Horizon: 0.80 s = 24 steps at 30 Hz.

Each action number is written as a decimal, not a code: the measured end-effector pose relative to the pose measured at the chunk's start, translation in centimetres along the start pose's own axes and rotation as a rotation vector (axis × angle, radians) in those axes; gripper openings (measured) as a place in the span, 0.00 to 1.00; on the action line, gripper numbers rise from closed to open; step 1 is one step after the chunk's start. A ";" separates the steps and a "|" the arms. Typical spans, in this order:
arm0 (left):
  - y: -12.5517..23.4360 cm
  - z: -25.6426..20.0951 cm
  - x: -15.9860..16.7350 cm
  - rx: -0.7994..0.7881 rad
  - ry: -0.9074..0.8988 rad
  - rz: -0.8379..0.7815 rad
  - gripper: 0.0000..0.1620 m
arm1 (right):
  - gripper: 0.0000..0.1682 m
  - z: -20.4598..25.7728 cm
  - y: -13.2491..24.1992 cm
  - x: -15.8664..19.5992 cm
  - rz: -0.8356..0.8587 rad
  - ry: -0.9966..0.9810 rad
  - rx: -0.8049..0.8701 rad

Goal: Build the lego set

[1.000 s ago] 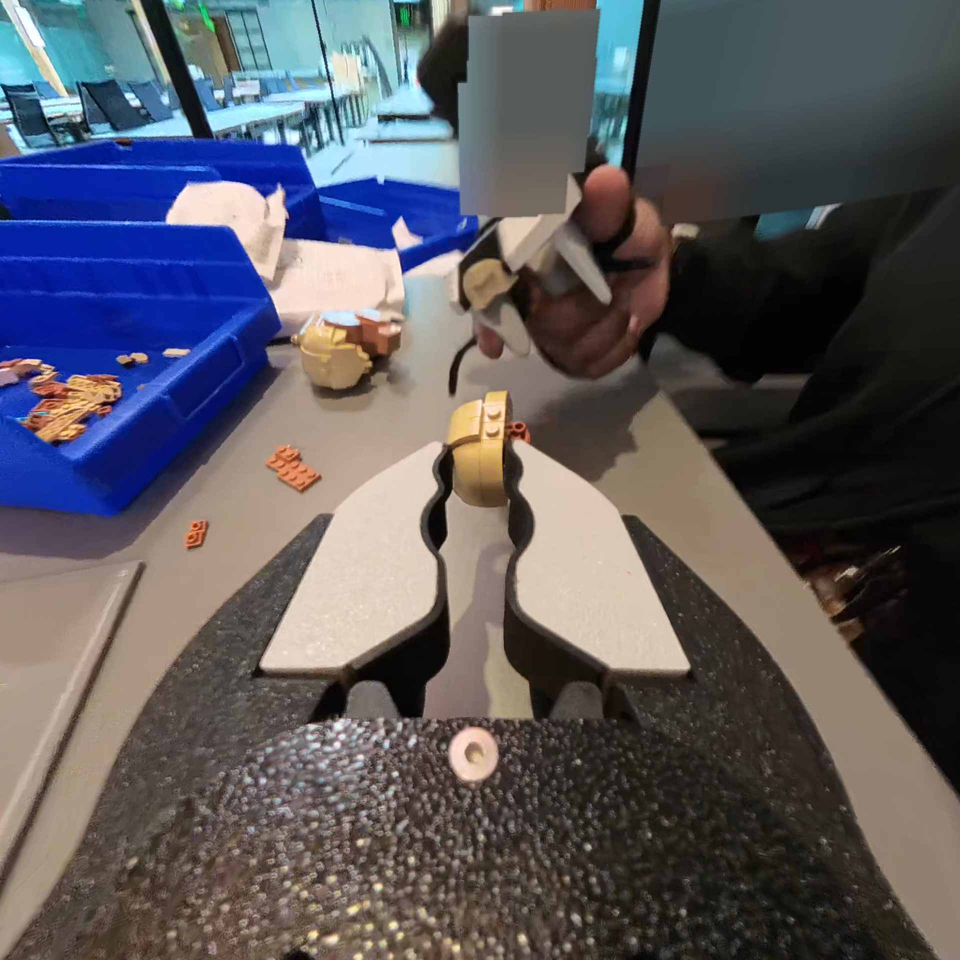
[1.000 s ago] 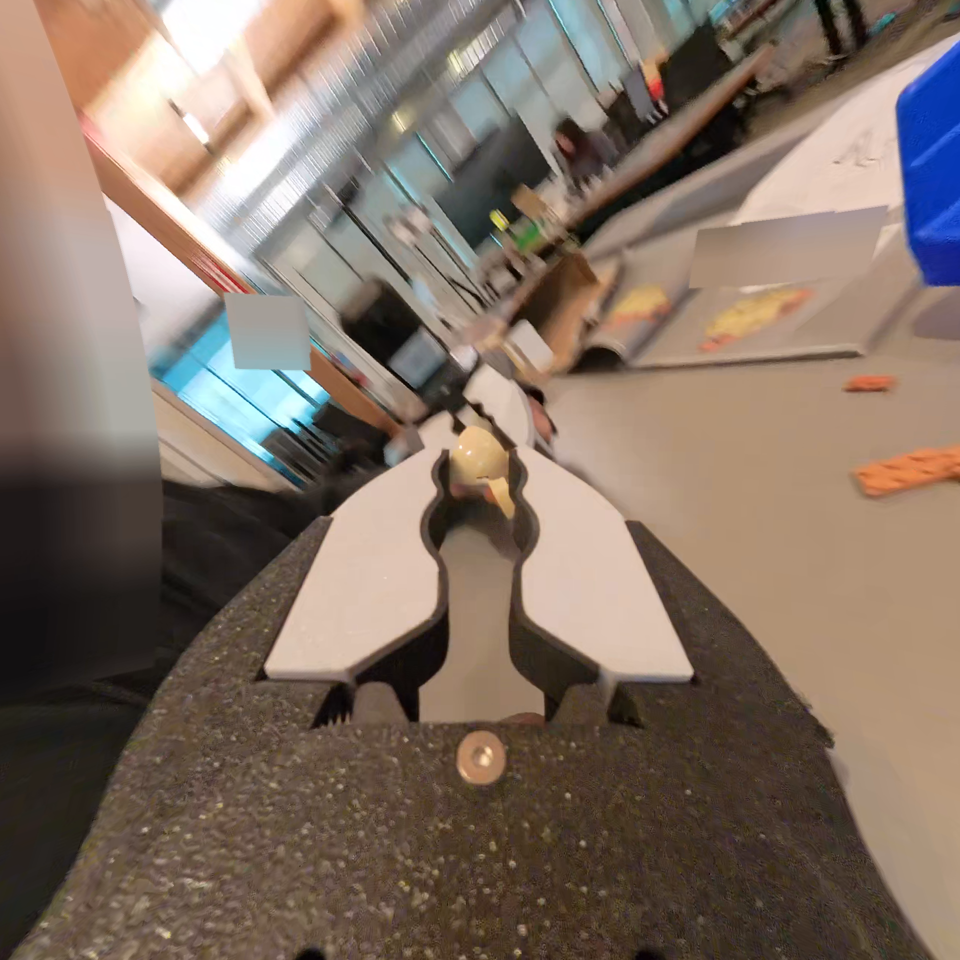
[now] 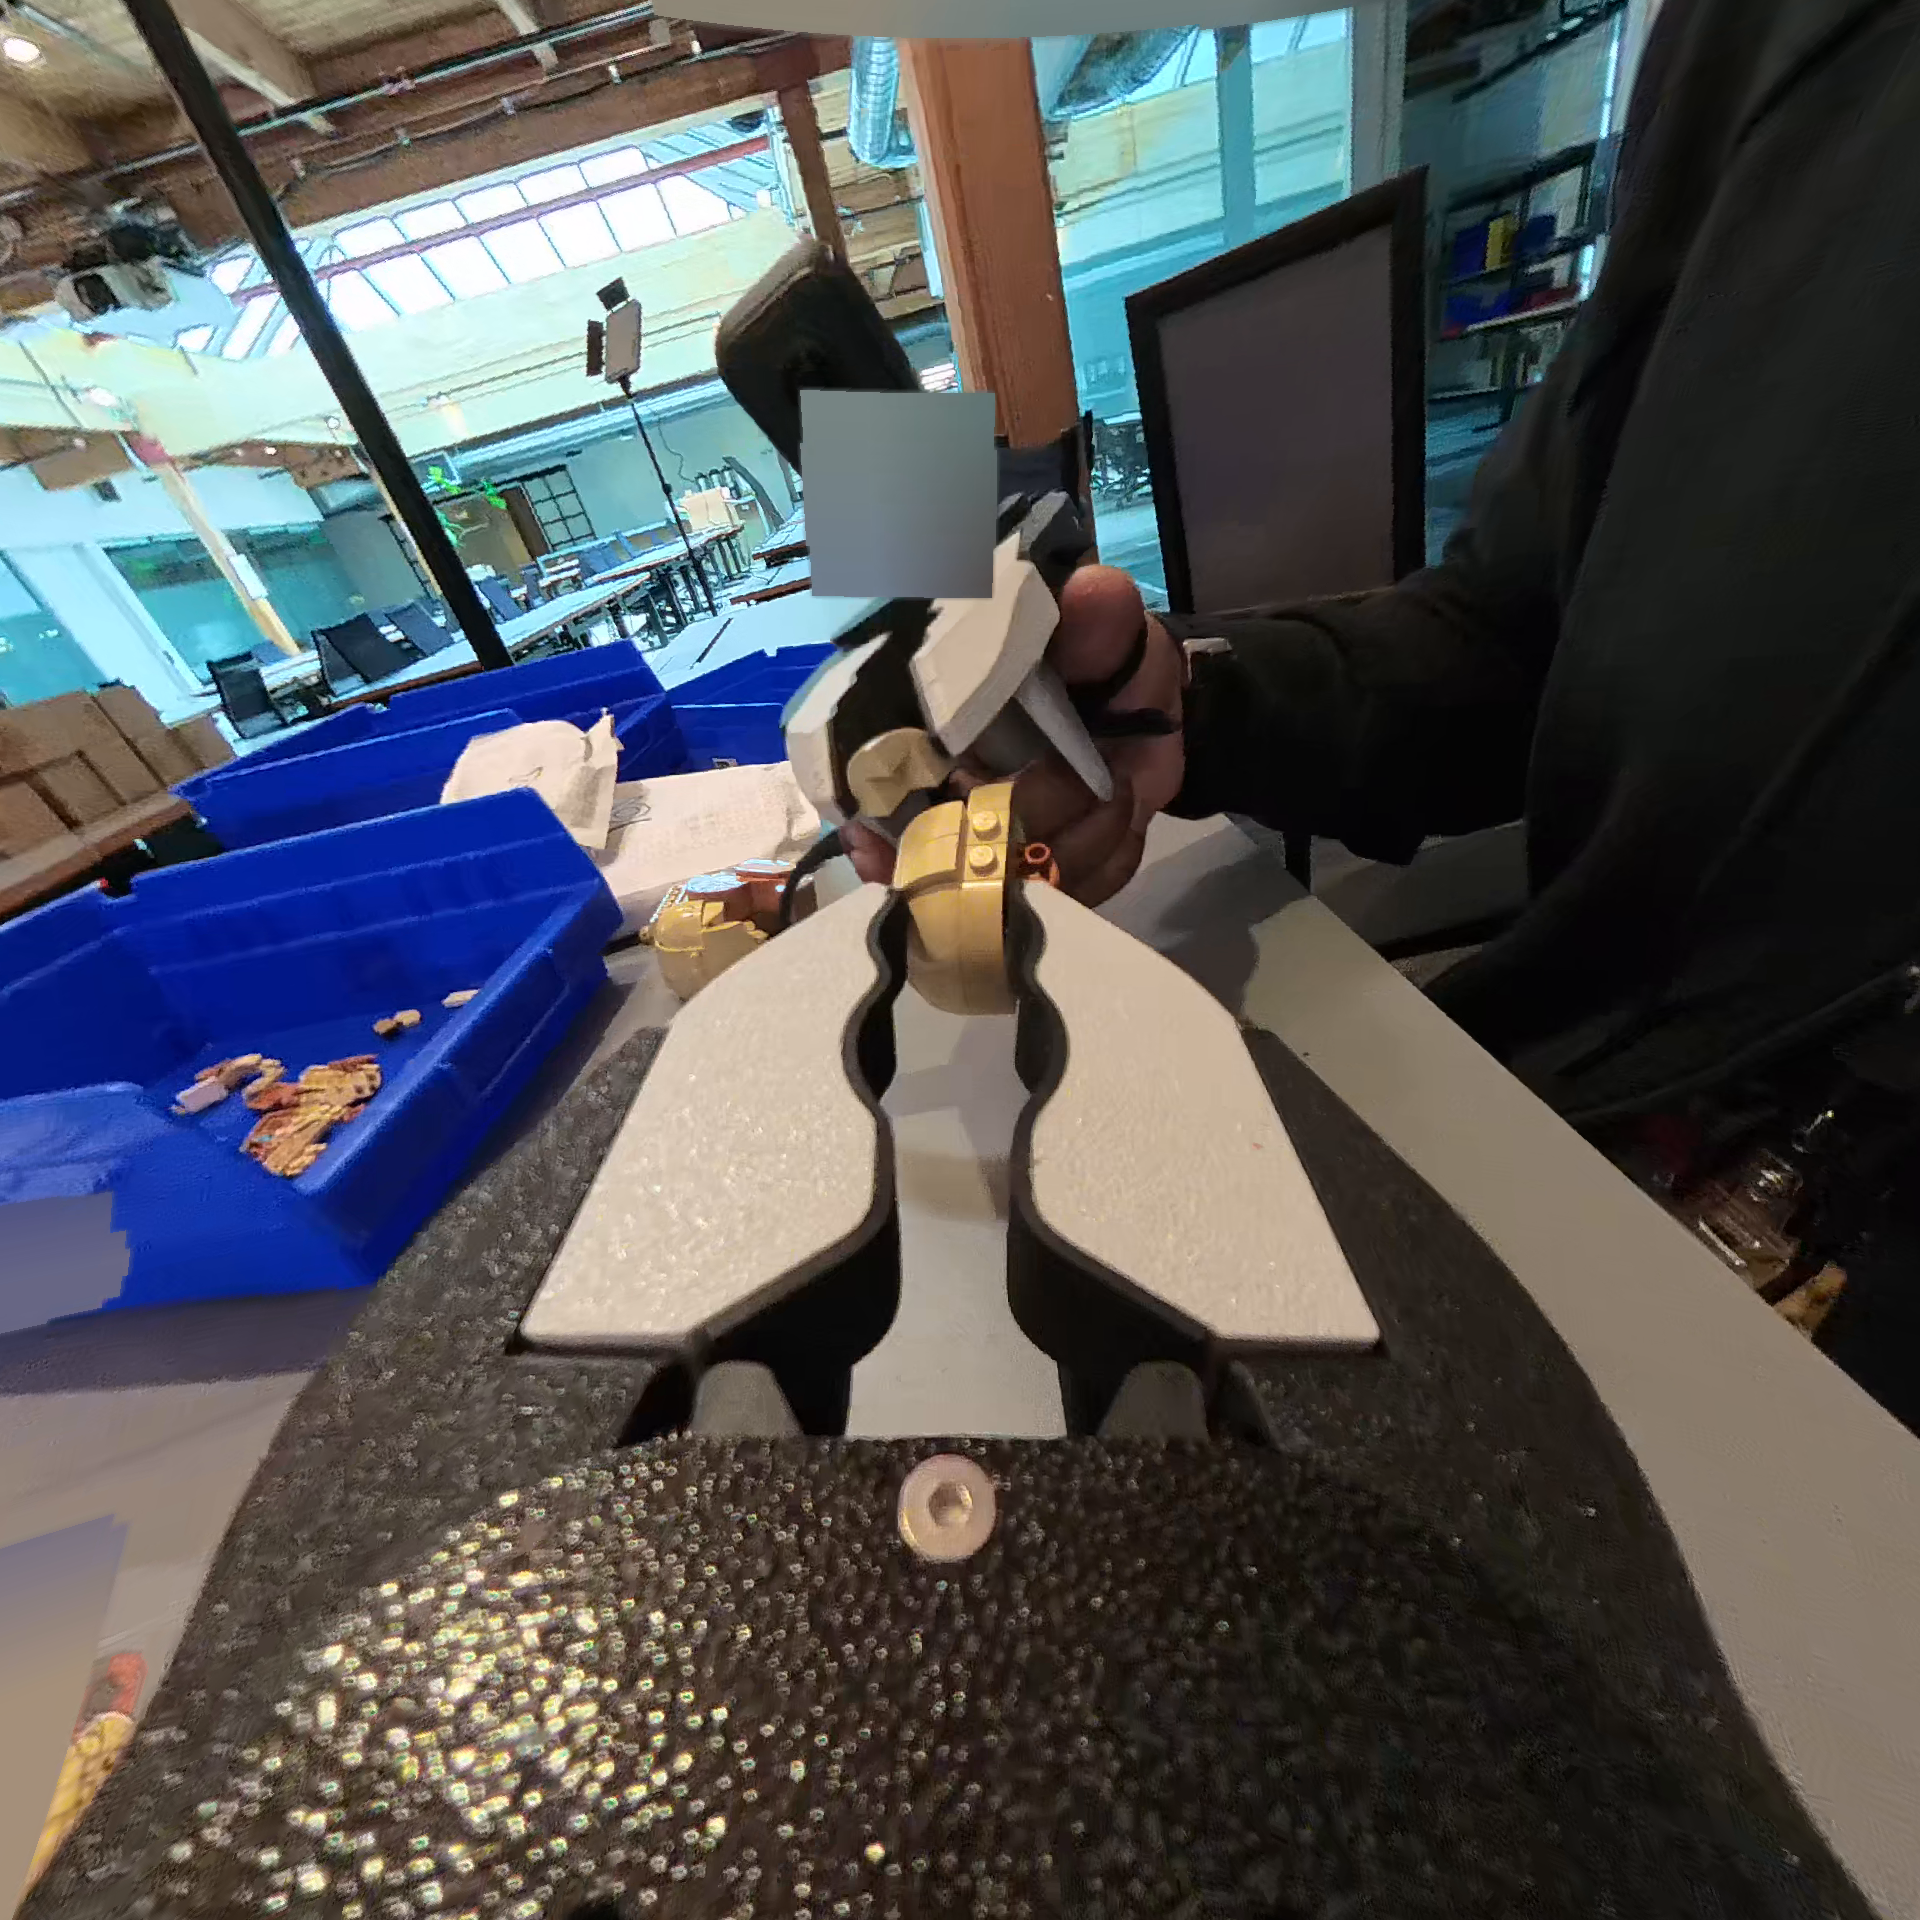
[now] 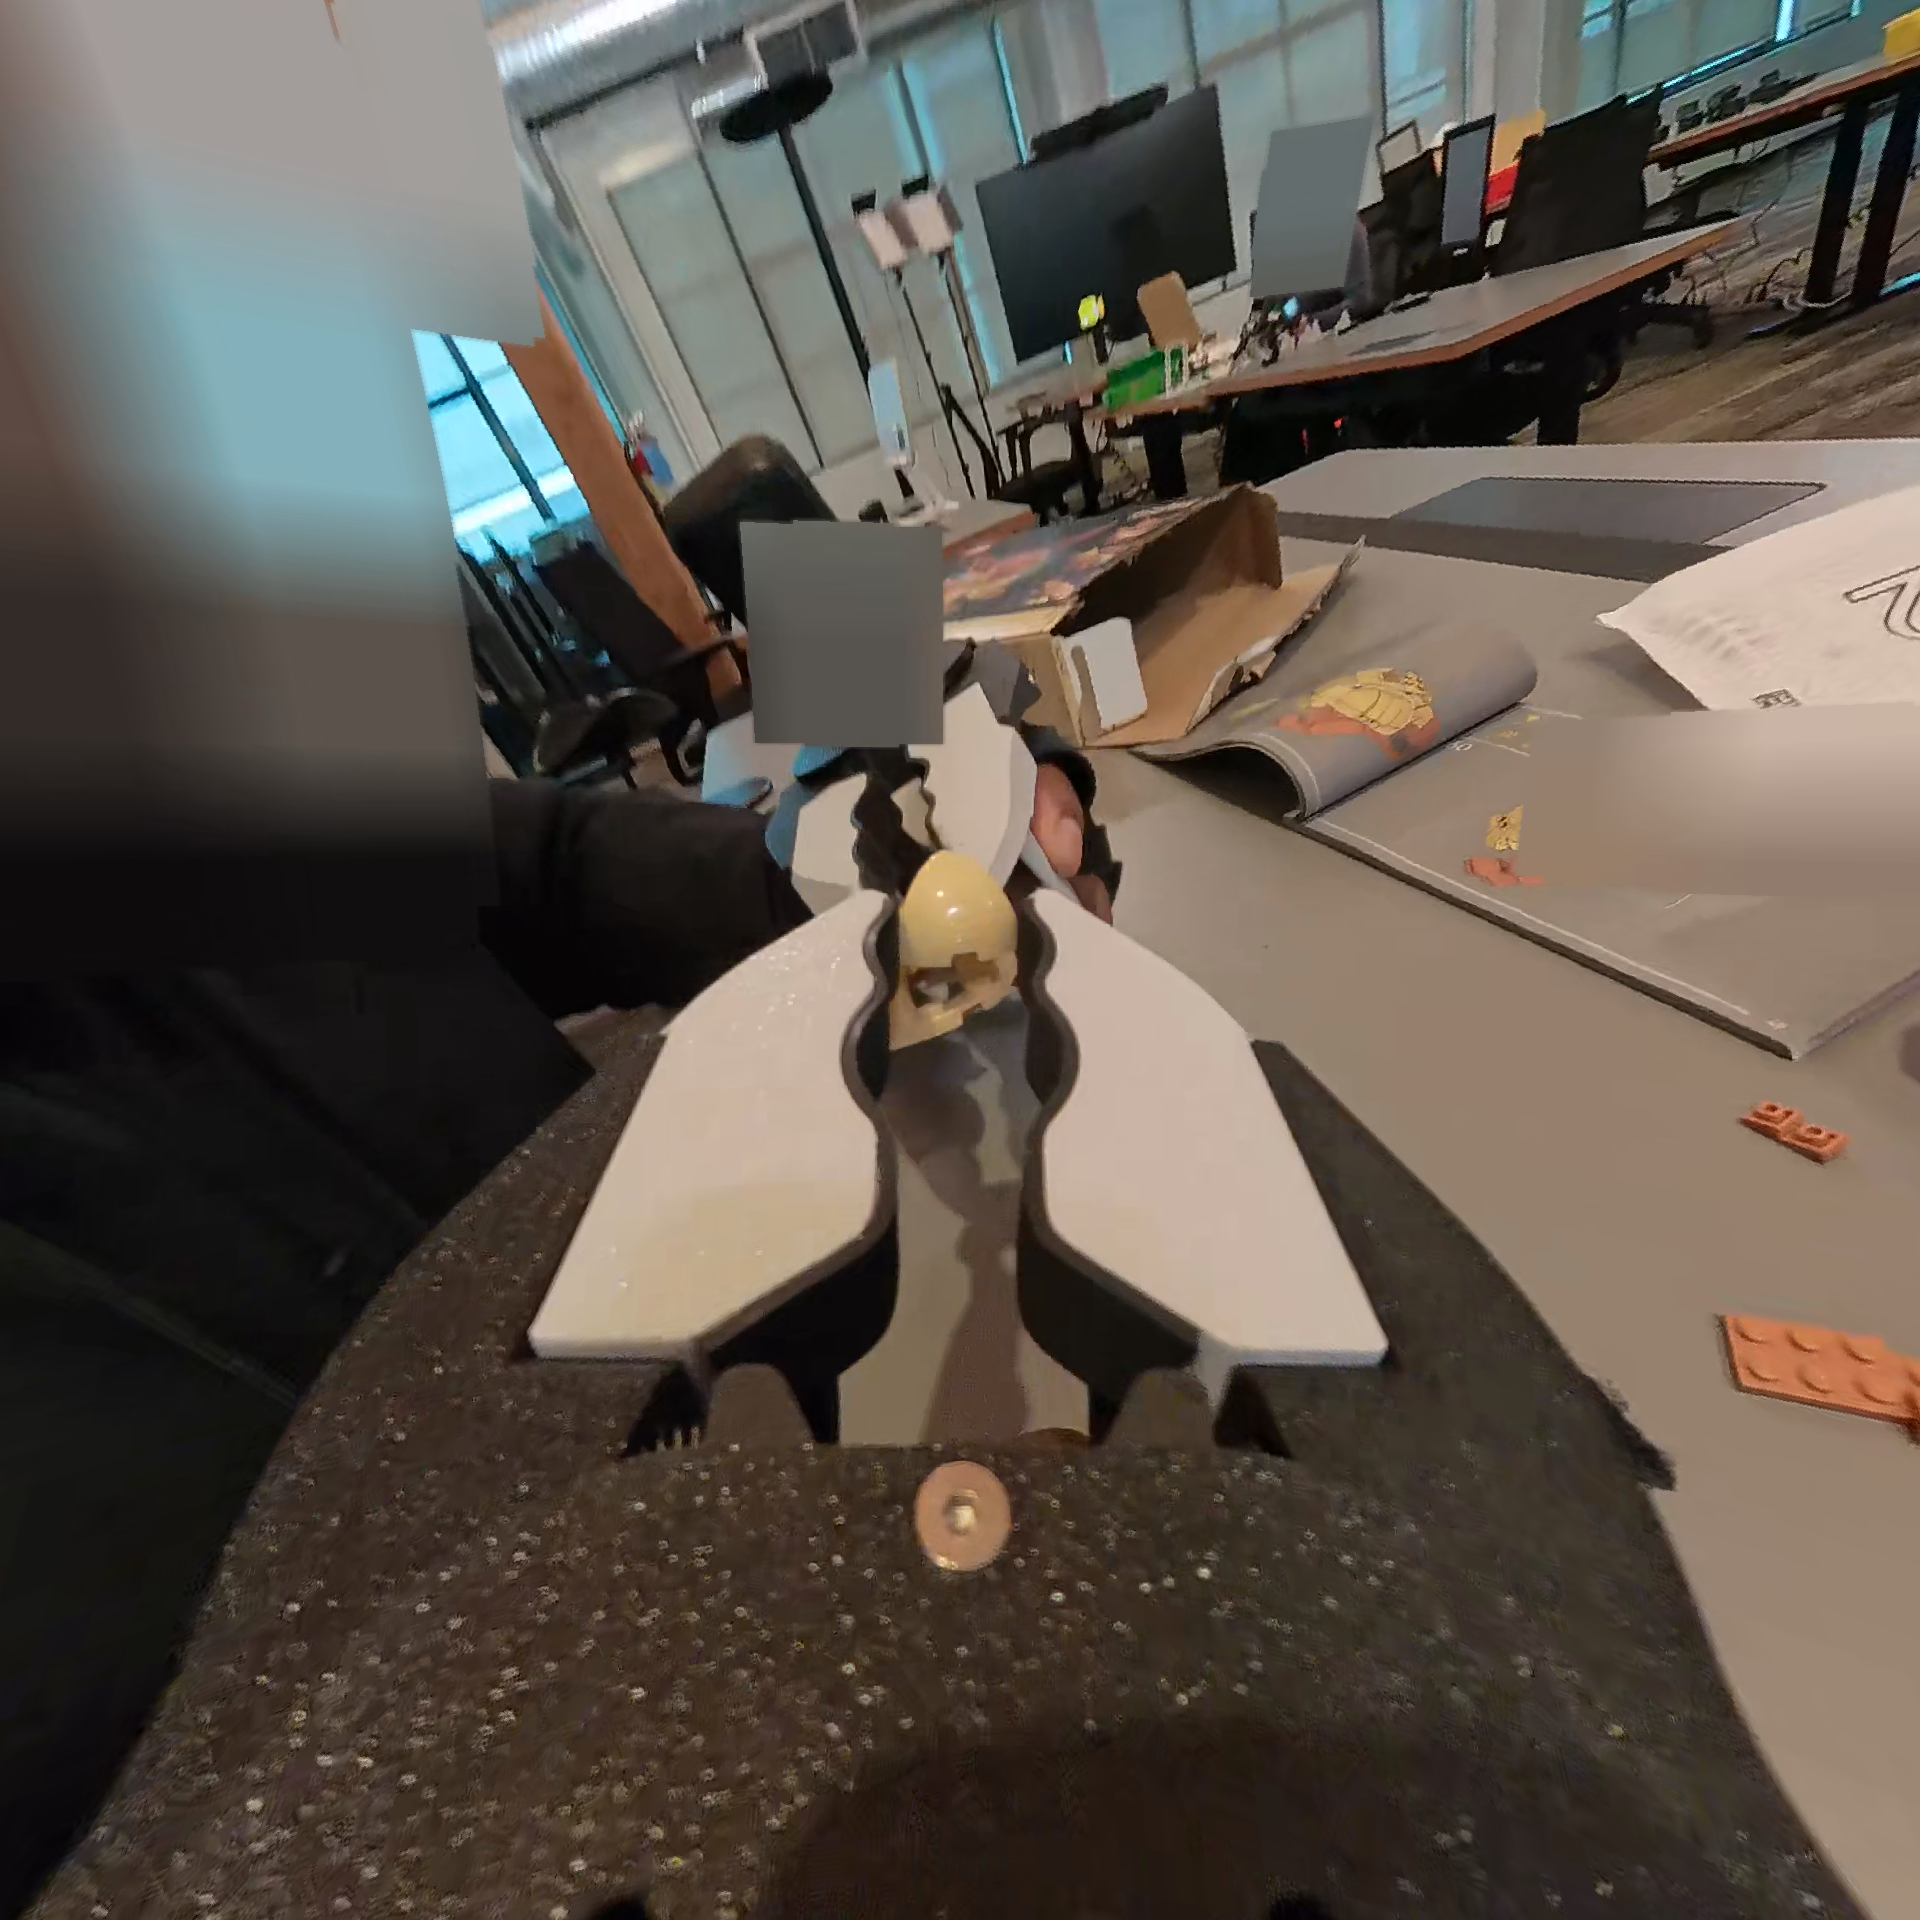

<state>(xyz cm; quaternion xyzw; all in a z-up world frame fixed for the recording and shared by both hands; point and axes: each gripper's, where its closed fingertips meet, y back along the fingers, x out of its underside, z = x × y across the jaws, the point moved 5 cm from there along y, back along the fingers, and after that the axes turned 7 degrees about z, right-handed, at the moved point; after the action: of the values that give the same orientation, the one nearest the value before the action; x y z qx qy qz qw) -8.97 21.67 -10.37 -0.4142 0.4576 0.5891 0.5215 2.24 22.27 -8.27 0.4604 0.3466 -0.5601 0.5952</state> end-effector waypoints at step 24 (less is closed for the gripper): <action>0.0 -0.8 -0.1 0.043 -0.048 -0.035 0.10 | 0.13 0.5 -0.2 1.4 0.046 -0.018 -0.186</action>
<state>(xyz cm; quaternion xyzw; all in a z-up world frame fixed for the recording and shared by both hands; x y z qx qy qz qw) -8.93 20.84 -10.48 -0.3965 0.4501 0.5797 0.5516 2.23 21.30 -9.47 0.4057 0.3811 -0.5158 0.6513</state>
